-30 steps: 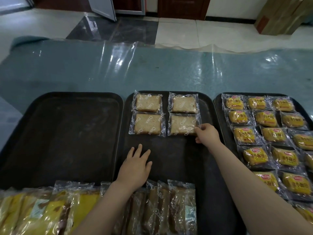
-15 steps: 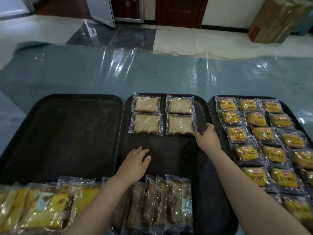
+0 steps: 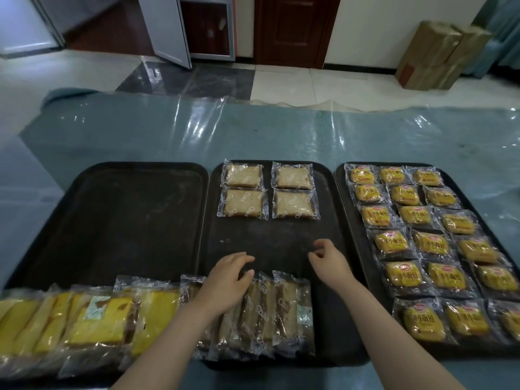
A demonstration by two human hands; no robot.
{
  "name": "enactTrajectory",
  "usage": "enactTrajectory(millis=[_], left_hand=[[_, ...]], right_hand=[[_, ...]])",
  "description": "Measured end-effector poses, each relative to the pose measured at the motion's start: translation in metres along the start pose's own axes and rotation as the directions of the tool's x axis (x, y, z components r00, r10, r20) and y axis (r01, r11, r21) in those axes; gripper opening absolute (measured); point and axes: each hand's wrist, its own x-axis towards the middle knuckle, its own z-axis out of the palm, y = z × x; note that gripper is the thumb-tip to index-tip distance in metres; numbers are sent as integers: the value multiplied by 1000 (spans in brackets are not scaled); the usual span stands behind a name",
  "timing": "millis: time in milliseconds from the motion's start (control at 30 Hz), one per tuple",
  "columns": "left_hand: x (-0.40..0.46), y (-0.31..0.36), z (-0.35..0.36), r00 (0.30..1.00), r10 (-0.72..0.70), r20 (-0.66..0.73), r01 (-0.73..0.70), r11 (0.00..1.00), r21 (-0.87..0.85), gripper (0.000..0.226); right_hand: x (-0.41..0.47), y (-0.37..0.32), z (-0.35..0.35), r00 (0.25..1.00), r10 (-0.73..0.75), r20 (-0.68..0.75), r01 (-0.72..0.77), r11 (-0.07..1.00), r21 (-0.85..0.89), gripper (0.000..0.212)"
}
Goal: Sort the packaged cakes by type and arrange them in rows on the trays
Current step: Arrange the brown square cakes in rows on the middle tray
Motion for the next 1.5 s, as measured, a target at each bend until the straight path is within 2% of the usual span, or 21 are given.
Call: enactTrajectory(millis=[200, 500, 667, 967, 1133, 1333, 1500], left_hand=[[-23, -3, 12, 999, 29, -20, -28, 999, 34, 41], [-57, -3, 26, 999, 29, -27, -26, 994, 103, 45], [-68, -3, 36, 997, 58, -47, -49, 985, 165, 50], [-75, -9, 46, 997, 68, -48, -59, 983, 173, 54], [-79, -11, 48, 995, 81, -63, -70, 985, 161, 53], [-81, -9, 47, 994, 92, -62, -80, 983, 164, 51], [-82, -6, 46, 993, 97, -63, -85, 982, 168, 50]], right_hand=[[-44, 14, 18, 999, -12, 39, 12, 1000, -5, 37], [-97, 27, 42, 997, -69, -25, 70, 996, 64, 50], [-118, 32, 57, 991, -129, -38, 131, 989, 73, 67], [-130, 36, 73, 993, -121, 9, 121, 992, -19, 93], [-133, 37, 76, 994, -106, 10, 106, 994, -33, 91], [-133, 31, 73, 996, -82, -15, 83, 996, 26, 69], [-136, 28, 72, 997, -81, -17, 82, 996, 33, 63]])
